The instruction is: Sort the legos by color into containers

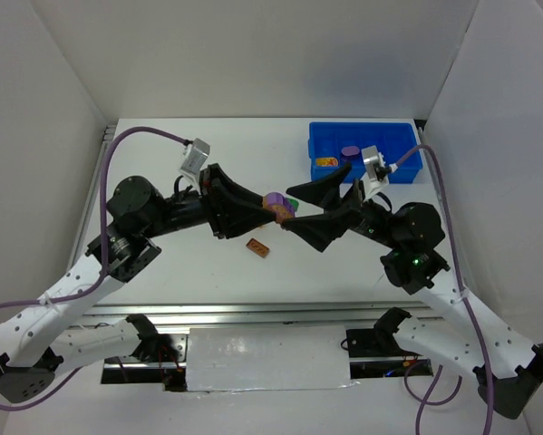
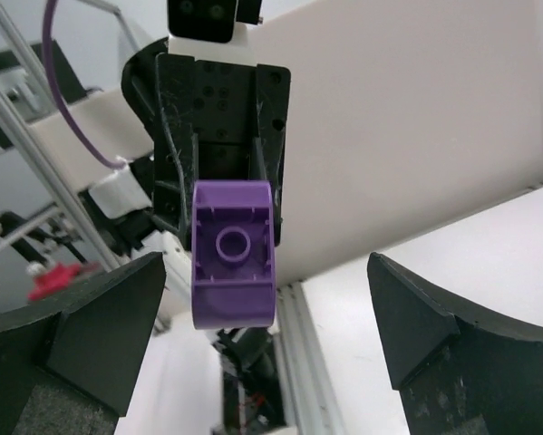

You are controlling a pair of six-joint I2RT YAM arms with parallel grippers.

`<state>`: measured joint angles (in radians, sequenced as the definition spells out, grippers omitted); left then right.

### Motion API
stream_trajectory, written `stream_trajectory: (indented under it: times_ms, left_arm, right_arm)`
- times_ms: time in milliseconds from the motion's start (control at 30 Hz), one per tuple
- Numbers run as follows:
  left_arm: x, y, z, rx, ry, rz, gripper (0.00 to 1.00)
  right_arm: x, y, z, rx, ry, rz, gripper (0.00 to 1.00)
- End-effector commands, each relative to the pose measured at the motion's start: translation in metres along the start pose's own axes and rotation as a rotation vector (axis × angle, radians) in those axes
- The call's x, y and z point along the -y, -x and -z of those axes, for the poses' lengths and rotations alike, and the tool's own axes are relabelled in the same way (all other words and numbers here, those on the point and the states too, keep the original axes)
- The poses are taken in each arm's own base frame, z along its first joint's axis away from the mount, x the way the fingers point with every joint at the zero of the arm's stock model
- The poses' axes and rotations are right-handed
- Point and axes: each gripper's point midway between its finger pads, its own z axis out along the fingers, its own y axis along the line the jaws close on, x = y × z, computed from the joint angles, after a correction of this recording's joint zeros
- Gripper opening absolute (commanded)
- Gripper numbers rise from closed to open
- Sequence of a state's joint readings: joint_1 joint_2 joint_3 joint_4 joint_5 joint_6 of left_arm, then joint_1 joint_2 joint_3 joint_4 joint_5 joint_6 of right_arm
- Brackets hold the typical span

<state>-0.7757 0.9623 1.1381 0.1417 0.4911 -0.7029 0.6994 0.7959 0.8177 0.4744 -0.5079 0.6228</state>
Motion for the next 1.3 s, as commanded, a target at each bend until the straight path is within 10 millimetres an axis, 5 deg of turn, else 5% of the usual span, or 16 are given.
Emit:
stream_trajectory:
  times_ms: [0, 167, 467, 733, 933, 1267]
  left_arm:
    - [0.016, 0.003, 0.0, -0.044, -0.077, -0.096, 0.0]
    - [0.017, -0.013, 0.004, -0.136, -0.115, -0.166, 0.0]
    - [0.004, -0.032, 0.01, -0.225, -0.068, -0.167, 0.0]
    - [0.004, -0.037, 0.01, -0.236, -0.089, -0.174, 0.0]
    - [0.004, -0.04, 0.007, -0.25, -0.111, -0.169, 0.0]
    - [0.005, -0.041, 0.007, -0.252, -0.119, -0.169, 0.0]
  right_arm:
    - [-0.017, 0.005, 0.009, -0.133, 0.069, 0.099, 1.0]
    - [-0.024, -0.014, 0.014, -0.344, 0.132, 0.105, 0.99]
    - [-0.014, -0.031, 0.018, -0.451, 0.101, 0.051, 0.85]
    - [-0.019, -0.034, 0.021, -0.441, 0.124, 0.053, 0.63]
    - [-0.016, -0.034, 0.019, -0.44, 0.119, 0.053, 0.36]
    - [-0.014, -0.038, 0.016, -0.446, 0.134, 0.03, 0.44]
